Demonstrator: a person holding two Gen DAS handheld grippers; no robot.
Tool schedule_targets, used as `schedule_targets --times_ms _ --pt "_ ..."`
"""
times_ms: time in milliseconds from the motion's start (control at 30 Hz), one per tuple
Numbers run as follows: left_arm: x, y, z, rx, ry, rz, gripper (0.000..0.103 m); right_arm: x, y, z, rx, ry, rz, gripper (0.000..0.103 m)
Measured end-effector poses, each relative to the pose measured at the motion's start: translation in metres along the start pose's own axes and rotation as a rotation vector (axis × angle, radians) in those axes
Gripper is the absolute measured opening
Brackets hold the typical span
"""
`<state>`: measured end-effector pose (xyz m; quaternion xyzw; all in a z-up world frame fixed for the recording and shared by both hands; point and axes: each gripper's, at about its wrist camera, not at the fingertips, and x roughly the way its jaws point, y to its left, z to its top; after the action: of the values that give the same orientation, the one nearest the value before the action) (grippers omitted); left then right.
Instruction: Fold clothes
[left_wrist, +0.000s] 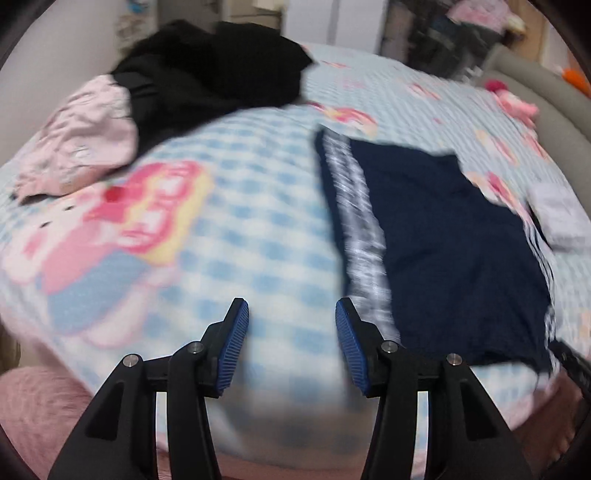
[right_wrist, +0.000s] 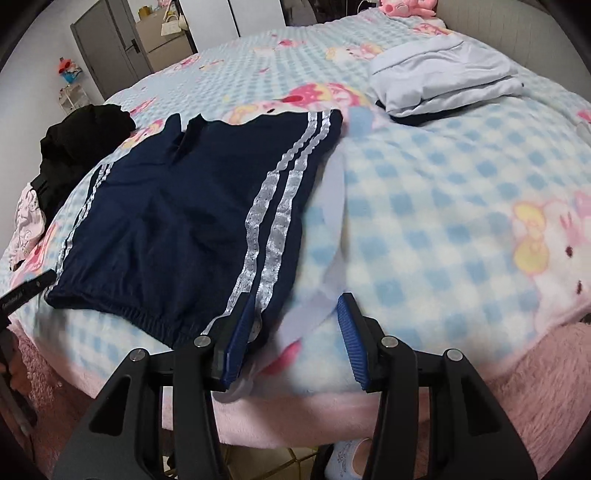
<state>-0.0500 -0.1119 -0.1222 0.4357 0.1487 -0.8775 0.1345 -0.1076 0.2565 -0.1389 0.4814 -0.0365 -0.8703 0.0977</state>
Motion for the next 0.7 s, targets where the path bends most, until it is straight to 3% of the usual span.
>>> schedule_targets --times_ms 100,167,267,367,467,600,700 --pt "-0.010 0.012 0.005 -0.065 -0.037 -0.156 0.051 -0.010 -0.007 0.002 0.027 -0.042 0.021 0.047" --pt "-0.004 0.000 0.005 -0.035 -0.016 -0.196 0.051 -0.012 -0.011 0.003 0.041 -0.052 0.024 0.047" --pt "0.011 -0.021 0.002 0.027 0.037 -0.223 0.051 -0.015 -0.017 0.004 0.063 -0.068 0.030 0.047" --pt "0.023 -0.035 -0.005 0.100 0.082 -0.122 0.051 -0.018 -0.022 0.004 0.085 -0.084 0.035 0.047" --pt "0.019 -0.034 -0.007 0.128 0.071 -0.043 0.052 -0.022 -0.027 0.005 0.106 -0.099 0.040 0.047" --pt "-0.008 -0.034 0.003 0.097 -0.034 -0.140 0.051 -0.026 -0.035 0.007 0.135 -0.120 0.050 0.047" --pt "-0.019 -0.063 0.017 0.160 -0.077 -0.232 0.051 -0.021 -0.042 0.026 0.131 -0.115 0.124 0.047"
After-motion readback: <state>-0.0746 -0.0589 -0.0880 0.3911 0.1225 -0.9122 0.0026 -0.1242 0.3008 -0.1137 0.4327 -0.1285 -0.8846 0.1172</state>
